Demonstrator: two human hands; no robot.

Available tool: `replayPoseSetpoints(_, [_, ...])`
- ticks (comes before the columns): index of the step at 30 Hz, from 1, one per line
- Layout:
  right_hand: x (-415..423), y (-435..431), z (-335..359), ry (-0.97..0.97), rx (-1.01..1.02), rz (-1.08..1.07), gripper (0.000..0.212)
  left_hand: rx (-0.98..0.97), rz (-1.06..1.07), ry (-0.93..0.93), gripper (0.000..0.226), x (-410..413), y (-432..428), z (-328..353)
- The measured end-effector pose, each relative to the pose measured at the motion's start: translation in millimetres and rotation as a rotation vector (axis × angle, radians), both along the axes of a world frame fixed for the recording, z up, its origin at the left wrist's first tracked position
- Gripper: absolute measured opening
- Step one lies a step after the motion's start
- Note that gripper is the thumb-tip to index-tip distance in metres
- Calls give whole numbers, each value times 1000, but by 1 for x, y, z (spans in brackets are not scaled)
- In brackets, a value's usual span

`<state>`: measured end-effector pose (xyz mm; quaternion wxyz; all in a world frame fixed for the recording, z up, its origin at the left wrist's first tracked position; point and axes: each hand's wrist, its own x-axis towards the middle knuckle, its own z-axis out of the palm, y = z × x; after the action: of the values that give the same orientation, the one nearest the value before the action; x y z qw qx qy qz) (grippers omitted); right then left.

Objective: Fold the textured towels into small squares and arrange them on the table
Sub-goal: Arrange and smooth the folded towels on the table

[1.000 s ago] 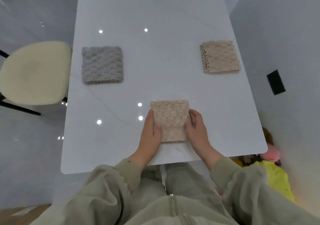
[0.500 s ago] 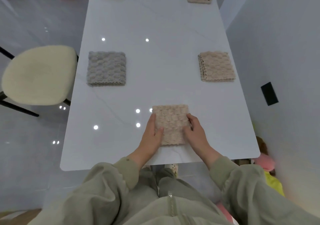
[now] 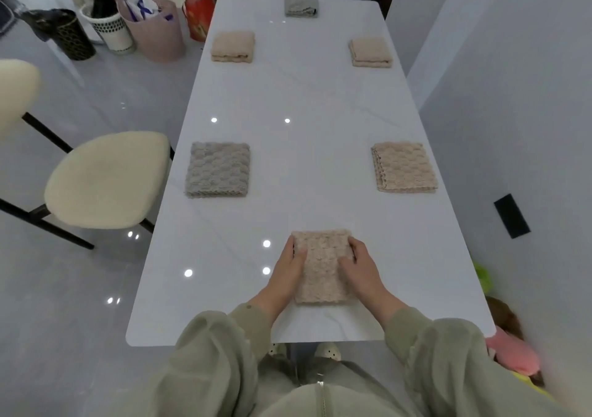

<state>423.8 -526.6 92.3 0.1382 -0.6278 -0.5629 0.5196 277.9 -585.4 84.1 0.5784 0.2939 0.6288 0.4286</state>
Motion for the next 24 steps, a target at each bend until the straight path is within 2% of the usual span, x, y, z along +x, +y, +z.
replayPoseSetpoints(18, [5,1,-7,68,-13,21,53,2,26,-10,31,-4,-5,-10])
replayPoseSetpoints(20, [12,0,-7,44,-5,4,49,16,5,123,33,-6,-8,-8])
replayPoseSetpoints(22, [25,-1,-7,-57,61,-14,44,37,-64,419,49,-13,-3,-8])
replayPoseSetpoints(24, [41,-3,-3,-196,192,17,35,93,-175,669,54,-19,13,-8])
